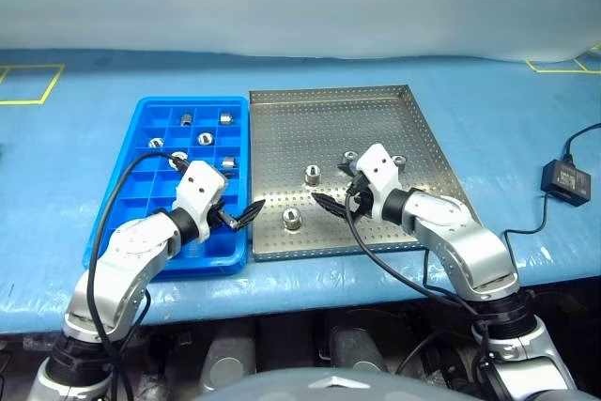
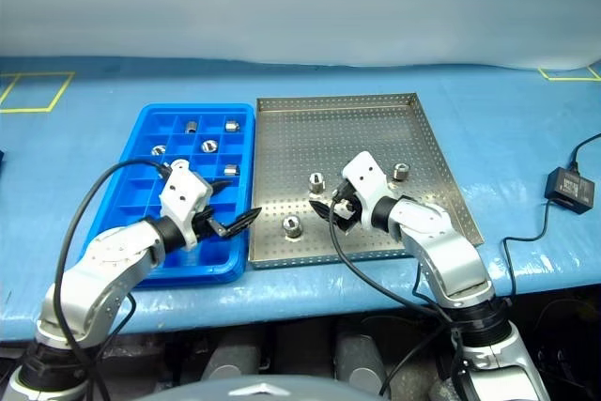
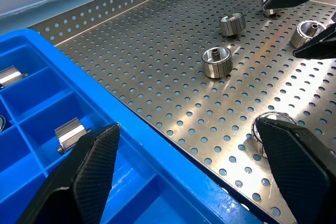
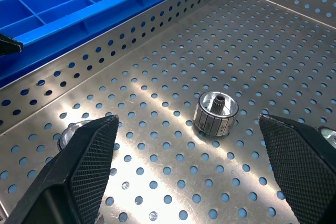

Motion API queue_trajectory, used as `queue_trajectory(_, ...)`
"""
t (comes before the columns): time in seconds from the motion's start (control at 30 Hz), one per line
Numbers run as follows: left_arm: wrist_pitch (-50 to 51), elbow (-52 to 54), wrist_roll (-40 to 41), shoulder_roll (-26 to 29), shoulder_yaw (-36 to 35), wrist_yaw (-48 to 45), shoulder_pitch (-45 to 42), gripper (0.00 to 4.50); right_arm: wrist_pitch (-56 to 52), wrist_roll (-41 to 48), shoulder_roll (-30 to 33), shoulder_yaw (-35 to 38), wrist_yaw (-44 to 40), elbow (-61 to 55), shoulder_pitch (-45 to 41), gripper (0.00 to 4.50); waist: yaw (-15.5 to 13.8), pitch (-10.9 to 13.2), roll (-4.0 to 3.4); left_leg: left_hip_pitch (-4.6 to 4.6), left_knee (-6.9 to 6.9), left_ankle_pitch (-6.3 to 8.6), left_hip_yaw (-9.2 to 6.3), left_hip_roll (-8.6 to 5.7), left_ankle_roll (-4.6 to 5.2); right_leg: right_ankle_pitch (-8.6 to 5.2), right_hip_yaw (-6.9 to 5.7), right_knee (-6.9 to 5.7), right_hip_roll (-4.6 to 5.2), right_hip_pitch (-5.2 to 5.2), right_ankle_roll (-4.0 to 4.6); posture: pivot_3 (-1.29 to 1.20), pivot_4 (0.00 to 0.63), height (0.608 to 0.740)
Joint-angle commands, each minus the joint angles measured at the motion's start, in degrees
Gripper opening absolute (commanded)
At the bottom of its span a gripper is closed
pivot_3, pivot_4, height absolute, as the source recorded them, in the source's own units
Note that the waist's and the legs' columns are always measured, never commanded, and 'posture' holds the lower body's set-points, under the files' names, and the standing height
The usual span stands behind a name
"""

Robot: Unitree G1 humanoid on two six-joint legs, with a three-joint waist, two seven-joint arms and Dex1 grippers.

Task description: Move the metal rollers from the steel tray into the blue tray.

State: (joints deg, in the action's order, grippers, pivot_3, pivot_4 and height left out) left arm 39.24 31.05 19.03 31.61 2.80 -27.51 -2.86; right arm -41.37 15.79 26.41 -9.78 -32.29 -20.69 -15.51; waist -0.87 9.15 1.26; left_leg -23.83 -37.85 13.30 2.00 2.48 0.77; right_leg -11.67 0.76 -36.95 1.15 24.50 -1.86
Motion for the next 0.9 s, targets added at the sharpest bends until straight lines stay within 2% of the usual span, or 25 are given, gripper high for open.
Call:
queue_trajectory(0.03, -1.03, 1.57, -0.08, -0.23, -1.33, 0.19, -0.28, 4.49, 1.24, 0.04, -0.23, 0.69, -0.1, -0.79, -0.87, 4.5, 0.0, 0.0, 0.0, 0.0, 0.0, 0.0, 0.0, 0.0, 0.0, 0.0, 0.0, 0.0, 0.0, 0.0, 0.0, 0.06, 0.15, 0.74)
queue_trajectory(0.9, -1.06, 1.23, -0.69, 0.04, -1.17, 0.02, -0.99, 4.49, 1.6, -0.07, -0.46, 0.49, -0.49, 0.03, -1.15, 4.5, 0.0, 0.0, 0.0, 0.0, -0.01, 0.0, 0.0, 0.0, 0.0, 0.01, 0.0, -0.01, 0.0, -0.01, -0.01, 0.06, 0.15, 0.74)
